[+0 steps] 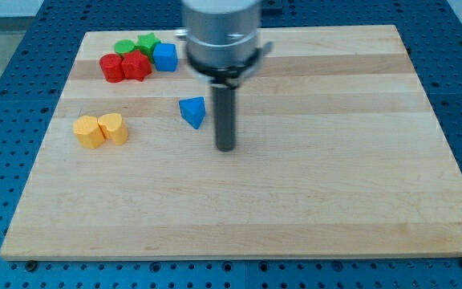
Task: Push the blue triangle towards the top center of the board
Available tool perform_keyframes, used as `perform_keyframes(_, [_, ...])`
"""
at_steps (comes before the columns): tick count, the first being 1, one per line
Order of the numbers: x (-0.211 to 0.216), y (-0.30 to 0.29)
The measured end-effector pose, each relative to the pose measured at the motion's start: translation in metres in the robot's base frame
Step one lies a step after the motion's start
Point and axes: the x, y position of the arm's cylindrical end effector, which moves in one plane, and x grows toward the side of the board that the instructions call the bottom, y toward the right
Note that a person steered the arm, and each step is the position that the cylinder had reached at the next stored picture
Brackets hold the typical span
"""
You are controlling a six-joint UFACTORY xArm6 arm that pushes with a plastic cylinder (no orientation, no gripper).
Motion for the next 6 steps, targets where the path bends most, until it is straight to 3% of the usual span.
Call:
perform_keyframes(1, [-0.005, -0.069])
perform_keyframes(3, [-0.097, -0.039])
perform_keyframes(5, [-0.006, -0.055])
perform_keyframes(6, [-0.024, -0.032])
